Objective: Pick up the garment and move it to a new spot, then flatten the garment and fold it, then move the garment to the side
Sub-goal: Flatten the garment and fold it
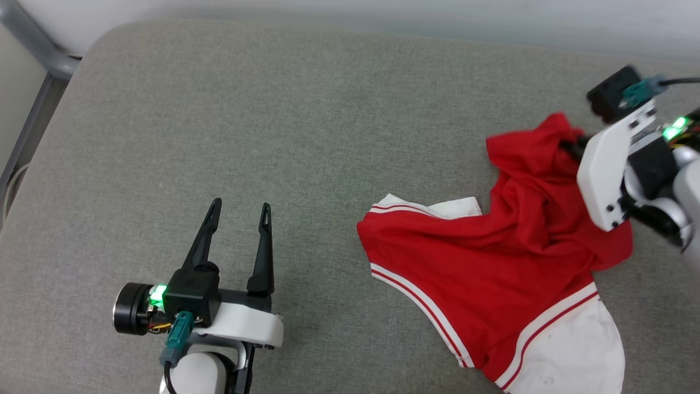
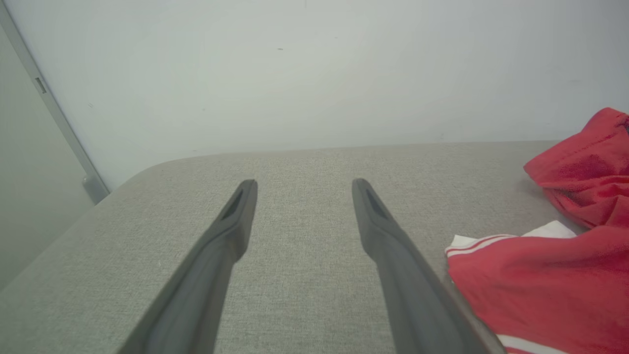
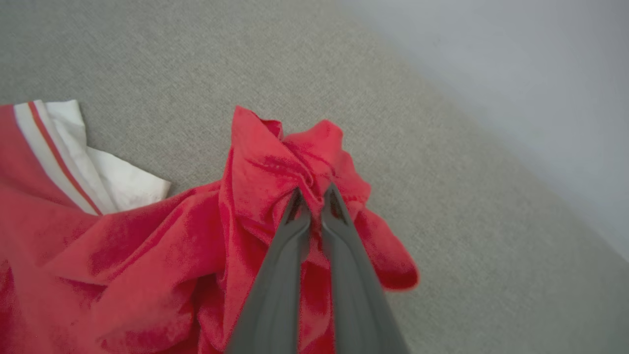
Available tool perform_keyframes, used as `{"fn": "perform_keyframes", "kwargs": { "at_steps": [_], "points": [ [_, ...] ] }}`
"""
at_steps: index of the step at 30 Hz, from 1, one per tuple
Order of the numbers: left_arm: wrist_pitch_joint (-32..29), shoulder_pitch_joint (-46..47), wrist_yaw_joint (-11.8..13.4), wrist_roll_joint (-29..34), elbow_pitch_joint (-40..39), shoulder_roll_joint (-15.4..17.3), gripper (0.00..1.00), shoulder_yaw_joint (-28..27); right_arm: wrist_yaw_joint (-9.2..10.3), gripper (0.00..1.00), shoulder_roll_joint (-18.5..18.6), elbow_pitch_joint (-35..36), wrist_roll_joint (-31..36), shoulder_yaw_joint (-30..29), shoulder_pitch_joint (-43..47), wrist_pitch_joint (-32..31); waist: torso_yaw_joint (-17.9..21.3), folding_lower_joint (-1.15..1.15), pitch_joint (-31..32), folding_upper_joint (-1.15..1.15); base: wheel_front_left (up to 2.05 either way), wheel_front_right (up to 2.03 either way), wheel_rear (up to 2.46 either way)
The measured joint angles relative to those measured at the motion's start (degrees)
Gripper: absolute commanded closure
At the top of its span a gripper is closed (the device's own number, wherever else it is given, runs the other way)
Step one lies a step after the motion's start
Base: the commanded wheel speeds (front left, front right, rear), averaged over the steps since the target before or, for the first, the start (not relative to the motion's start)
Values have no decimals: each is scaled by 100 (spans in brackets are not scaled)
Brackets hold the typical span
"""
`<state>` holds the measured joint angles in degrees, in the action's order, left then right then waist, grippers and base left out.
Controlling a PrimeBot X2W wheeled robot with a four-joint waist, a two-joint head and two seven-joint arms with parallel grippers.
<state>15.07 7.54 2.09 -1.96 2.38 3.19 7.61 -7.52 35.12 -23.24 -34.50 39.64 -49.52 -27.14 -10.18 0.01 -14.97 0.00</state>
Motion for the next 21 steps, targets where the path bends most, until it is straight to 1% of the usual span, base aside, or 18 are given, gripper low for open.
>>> {"fn": "perform_keyframes", "kwargs": {
  "at_steps": [5,8,10,13,14,15,18,21],
  "points": [
    [0,93,15,-22,-1,-10,0,56,0,100,-256,-887,-469,712,-120,-199,-98,0,-137,0,0,0,0],
    [0,104,27,-23,8,-11,0,64,0,100,-325,-1266,-653,1062,-124,-263,-104,0,-161,0,0,0,0],
    [0,113,44,-24,9,-13,0,63,1,100,-339,-1450,-799,1193,-160,-200,-96,0,-161,0,0,0,0],
    [0,113,49,-25,26,-15,0,51,1,100,-369,-1639,-980,1300,-214,67,-59,0,-131,0,0,0,0],
    [0,112,51,-24,43,-16,0,43,-2,65,-368,-1662,-1003,1335,-229,212,-42,0,-109,0,0,0,0],
    [0,107,51,-23,57,-16,0,27,-2,0,-361,-1672,-1027,1365,-244,378,-24,0,-82,0,0,0,0],
    [0,63,51,-14,97,-15,0,-16,-1,0,-216,-1610,-1158,1393,-257,943,27,0,34,0,0,0,0],
    [0,-66,55,3,119,-13,0,-46,0,0,-20,-1280,-1268,1473,-250,1473,83,-1,191,0,0,0,0]
  ]
}}
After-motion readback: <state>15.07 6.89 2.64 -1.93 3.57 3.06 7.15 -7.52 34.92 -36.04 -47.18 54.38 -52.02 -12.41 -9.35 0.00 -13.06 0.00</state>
